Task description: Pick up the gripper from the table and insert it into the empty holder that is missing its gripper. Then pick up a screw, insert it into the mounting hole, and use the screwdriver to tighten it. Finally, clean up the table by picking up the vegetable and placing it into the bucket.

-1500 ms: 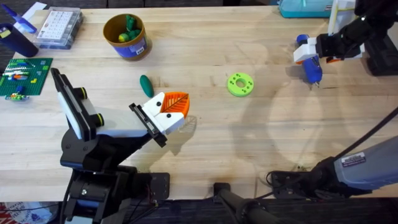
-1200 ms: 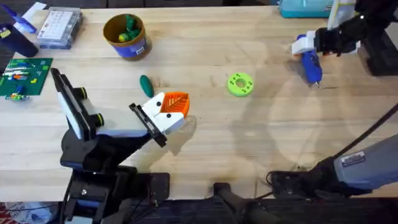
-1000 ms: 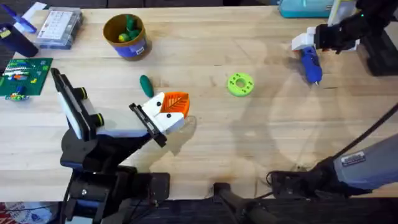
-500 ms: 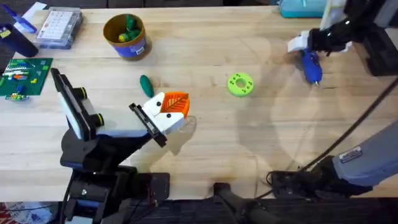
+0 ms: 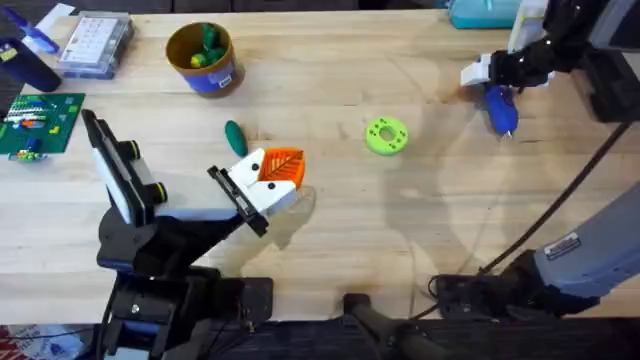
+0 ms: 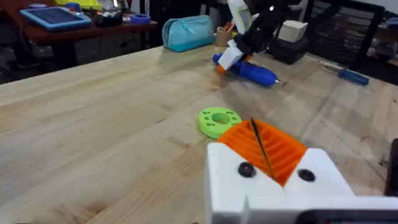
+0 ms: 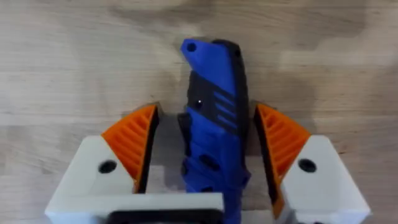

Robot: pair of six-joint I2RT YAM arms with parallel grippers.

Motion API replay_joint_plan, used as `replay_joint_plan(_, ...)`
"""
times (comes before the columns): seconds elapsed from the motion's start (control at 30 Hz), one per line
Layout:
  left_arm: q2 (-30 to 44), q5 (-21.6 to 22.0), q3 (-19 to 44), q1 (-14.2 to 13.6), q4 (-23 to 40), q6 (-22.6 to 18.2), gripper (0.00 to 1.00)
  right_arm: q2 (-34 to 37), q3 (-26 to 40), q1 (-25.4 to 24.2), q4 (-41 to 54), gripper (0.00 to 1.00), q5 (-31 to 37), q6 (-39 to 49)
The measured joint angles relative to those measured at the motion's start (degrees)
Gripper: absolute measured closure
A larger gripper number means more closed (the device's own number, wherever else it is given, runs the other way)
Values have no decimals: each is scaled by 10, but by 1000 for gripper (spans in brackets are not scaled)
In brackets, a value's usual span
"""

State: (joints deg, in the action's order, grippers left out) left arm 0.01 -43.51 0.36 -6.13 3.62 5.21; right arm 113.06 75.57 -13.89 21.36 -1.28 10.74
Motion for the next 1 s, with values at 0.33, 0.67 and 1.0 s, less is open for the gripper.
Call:
replay_joint_plan(0.33,0,0,0,0,0,0,990,3,3,0,-2,460,4,0)
replay_joint_plan(0.67,0,0,0,0,0,0,990,7,9,-2,-3,975,15,4)
replay_joint_plan(1.0,0,0,0,0,0,0,990,-10,20,-2,95,975,28,2)
